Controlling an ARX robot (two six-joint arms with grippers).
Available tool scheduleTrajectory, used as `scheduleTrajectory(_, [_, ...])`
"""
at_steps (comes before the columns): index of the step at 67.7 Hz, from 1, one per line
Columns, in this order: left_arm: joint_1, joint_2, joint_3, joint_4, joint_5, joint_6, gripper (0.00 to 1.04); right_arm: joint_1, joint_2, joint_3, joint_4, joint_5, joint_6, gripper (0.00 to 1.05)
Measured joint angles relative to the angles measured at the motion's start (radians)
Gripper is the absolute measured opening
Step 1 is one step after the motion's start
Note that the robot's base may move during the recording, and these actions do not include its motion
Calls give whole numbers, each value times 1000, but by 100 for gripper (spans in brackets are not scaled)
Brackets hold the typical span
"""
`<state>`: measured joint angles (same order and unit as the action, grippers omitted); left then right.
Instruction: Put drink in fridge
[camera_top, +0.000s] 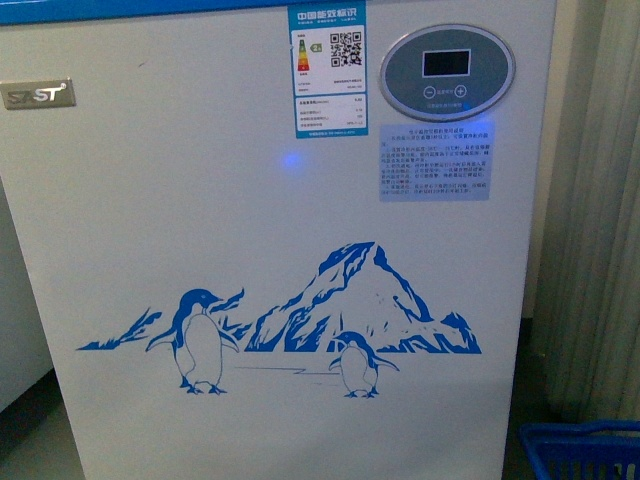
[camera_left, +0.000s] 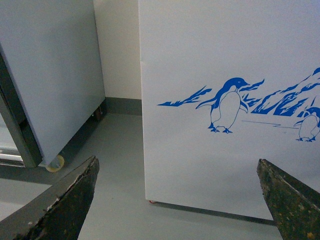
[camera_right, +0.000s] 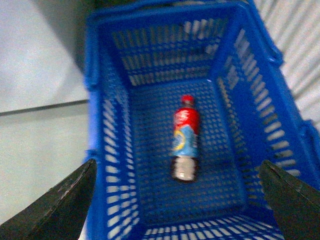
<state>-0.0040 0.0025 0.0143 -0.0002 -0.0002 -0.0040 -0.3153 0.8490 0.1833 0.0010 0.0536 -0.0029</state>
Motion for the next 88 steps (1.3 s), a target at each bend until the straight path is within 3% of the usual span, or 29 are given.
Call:
scheduleTrajectory(12, [0, 0, 0, 0, -1, 0, 97, -129, 646, 118, 430, -17, -92, 97])
scheduleTrajectory(25, [0, 0, 0, 0, 0, 0, 97, -126, 1157, 293, 576, -11, -90, 97])
scheduleTrajectory(38, [0, 0, 0, 0, 0, 0, 97, -68, 1511, 510, 604, 16, -42, 97])
scheduleTrajectory(54, [0, 0, 0, 0, 0, 0, 97, -59, 1839, 770, 537, 29, 14, 97])
scheduleTrajectory(85, [0, 0, 0, 0, 0, 0, 97, -21, 2078, 1089, 345, 74, 65, 97])
scheduleTrajectory(88, [0, 0, 0, 0, 0, 0, 97, -20, 2079, 1091, 332, 67, 64, 92])
